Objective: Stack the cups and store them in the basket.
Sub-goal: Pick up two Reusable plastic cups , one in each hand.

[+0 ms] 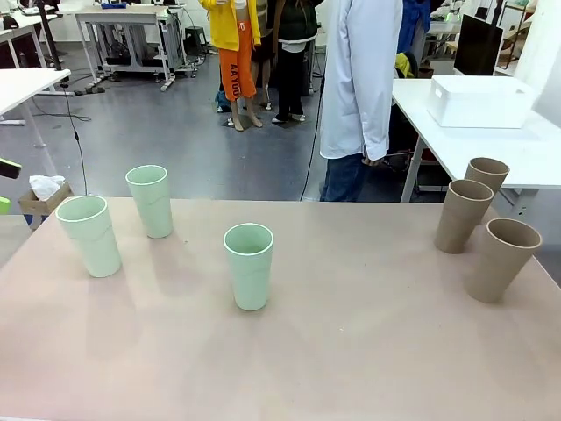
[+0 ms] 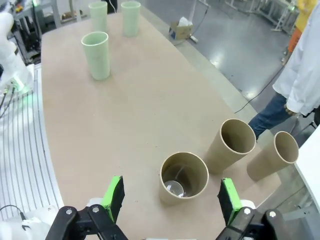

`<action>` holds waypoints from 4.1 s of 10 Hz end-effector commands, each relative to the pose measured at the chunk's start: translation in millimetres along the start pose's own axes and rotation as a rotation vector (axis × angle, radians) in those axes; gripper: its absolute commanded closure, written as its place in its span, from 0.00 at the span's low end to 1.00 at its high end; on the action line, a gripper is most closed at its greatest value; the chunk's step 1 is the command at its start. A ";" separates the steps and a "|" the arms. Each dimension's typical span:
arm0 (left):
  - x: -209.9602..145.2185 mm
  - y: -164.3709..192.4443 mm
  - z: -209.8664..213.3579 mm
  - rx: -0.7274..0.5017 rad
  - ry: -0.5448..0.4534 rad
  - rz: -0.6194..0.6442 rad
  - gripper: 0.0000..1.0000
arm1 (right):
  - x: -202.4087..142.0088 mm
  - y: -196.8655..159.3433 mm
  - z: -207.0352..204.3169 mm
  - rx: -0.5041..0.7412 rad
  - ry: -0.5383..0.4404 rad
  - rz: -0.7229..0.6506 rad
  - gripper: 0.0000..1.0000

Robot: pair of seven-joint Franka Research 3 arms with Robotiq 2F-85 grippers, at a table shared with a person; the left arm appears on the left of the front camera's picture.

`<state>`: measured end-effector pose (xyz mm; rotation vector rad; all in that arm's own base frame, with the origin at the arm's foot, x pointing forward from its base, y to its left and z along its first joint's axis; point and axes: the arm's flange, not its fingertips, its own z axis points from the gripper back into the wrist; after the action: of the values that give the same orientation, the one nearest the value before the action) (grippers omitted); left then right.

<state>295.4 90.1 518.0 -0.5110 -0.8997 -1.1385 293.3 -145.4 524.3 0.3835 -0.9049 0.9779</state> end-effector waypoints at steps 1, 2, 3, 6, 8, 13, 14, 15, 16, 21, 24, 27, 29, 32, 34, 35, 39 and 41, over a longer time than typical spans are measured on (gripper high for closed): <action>-15.1 -24.6 -17.8 0.010 -0.049 -0.003 0.00 | -20.3 7.9 -16.4 0.036 -0.051 0.005 0.00; -16.4 -22.4 -15.5 0.017 -0.055 0.005 0.00 | -23.0 4.3 -16.6 0.042 -0.064 -0.003 0.00; -16.6 -26.2 -11.4 0.019 -0.083 -0.003 0.00 | -23.5 2.8 -18.2 0.040 -0.079 -0.016 0.00; -14.6 -28.5 -8.8 0.129 -0.070 0.067 0.00 | -21.1 1.5 -19.5 0.038 -0.105 -0.034 0.00; -4.5 -0.1 9.9 0.032 -0.080 0.019 0.00 | -17.4 -8.6 -12.6 0.038 -0.072 -0.030 0.00; -4.5 -0.1 9.9 0.032 -0.080 0.019 0.00 | -17.4 -8.6 -12.6 0.038 -0.072 -0.030 0.00; -4.5 -0.1 9.9 0.032 -0.080 0.019 0.00 | -17.4 -8.6 -12.6 0.038 -0.072 -0.030 0.00; -4.5 -0.1 9.9 0.032 -0.080 0.019 0.00 | -17.4 -8.6 -12.6 0.038 -0.072 -0.030 0.00; -4.5 -0.1 9.9 0.032 -0.080 0.019 0.00 | -17.4 -8.6 -12.6 0.038 -0.072 -0.030 0.00; -4.5 -0.1 9.9 0.032 -0.080 0.019 0.00 | -17.4 -8.6 -12.6 0.038 -0.072 -0.030 0.00; -4.5 -0.1 9.9 0.032 -0.080 0.019 0.00 | -17.4 -8.6 -12.6 0.038 -0.072 -0.030 0.00; -4.5 -0.1 9.9 0.032 -0.080 0.019 0.00 | -17.4 -8.6 -12.6 0.038 -0.072 -0.030 0.00; -4.5 -0.1 9.9 0.032 -0.080 0.019 0.00 | -17.4 -8.6 -12.6 0.038 -0.072 -0.030 0.00; -4.5 -0.1 9.9 0.032 -0.080 0.019 0.00 | -17.4 -8.6 -12.6 0.038 -0.072 -0.030 0.00; -4.5 -0.1 9.9 0.032 -0.080 0.019 0.00 | -17.4 -8.6 -12.6 0.038 -0.072 -0.030 0.00; -4.5 -0.1 9.9 0.032 -0.080 0.019 0.00 | -17.4 -8.6 -12.6 0.038 -0.072 -0.030 0.00; -4.5 -0.1 9.9 0.032 -0.080 0.019 0.00 | -17.4 -8.6 -12.6 0.038 -0.072 -0.030 0.00; -4.5 -0.1 9.9 0.032 -0.080 0.019 0.00 | -17.4 -8.6 -12.6 0.038 -0.072 -0.030 0.00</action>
<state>289.0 99.3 518.3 -0.5348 -0.9557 -1.0776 300.3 -149.3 501.6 0.4648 -0.9158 0.9400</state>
